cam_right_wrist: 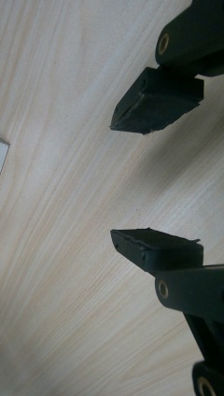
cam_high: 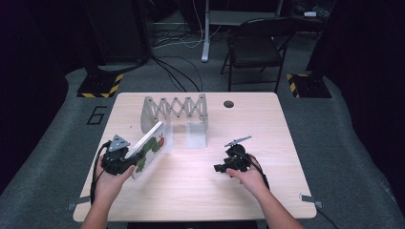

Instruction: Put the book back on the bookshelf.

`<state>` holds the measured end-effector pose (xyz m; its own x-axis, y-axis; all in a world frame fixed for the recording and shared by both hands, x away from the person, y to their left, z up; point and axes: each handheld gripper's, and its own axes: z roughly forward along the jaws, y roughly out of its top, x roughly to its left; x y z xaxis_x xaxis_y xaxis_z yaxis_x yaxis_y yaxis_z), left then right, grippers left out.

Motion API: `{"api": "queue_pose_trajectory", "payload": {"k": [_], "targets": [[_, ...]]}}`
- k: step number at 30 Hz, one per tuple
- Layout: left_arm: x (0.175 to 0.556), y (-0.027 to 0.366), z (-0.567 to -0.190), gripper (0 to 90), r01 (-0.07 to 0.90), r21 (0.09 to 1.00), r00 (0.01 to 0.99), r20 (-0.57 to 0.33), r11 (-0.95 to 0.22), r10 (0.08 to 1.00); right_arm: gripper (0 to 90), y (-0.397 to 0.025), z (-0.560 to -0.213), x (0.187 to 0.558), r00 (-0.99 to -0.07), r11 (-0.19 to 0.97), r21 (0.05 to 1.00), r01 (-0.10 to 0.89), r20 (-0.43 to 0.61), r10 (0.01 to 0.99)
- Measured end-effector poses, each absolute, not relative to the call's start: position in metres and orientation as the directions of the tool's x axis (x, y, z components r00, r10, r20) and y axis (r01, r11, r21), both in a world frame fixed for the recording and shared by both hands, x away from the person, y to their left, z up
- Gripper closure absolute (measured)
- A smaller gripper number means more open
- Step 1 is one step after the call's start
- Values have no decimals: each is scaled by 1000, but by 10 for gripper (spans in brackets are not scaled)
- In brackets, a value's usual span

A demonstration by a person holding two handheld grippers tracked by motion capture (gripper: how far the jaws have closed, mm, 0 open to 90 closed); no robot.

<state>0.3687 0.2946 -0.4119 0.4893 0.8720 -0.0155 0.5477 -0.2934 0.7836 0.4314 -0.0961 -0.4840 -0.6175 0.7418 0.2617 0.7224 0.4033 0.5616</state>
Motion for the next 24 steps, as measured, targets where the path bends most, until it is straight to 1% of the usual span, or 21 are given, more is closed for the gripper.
{"api": "queue_pose_trajectory", "payload": {"k": [5,7,13,17,23,24], "targets": [[370,294,-412,756,554,784,471,-16,-281,882,403,-96,-484,431,-619,407,562,720,256,742],[370,291,-411,756,561,784,457,-24,-267,889,403,-96,-483,430,-603,392,553,735,268,751],[374,283,-409,756,566,781,406,16,-265,914,403,-98,-483,430,-614,397,566,722,261,745],[380,281,-411,756,578,778,381,9,-246,924,403,-97,-483,430,-614,399,563,724,263,744],[388,273,-412,756,567,792,356,14,-228,935,403,-98,-484,431,-621,405,562,721,267,737],[391,270,-412,756,568,793,348,11,-220,937,403,-98,-483,430,-608,396,551,734,276,744]]}}
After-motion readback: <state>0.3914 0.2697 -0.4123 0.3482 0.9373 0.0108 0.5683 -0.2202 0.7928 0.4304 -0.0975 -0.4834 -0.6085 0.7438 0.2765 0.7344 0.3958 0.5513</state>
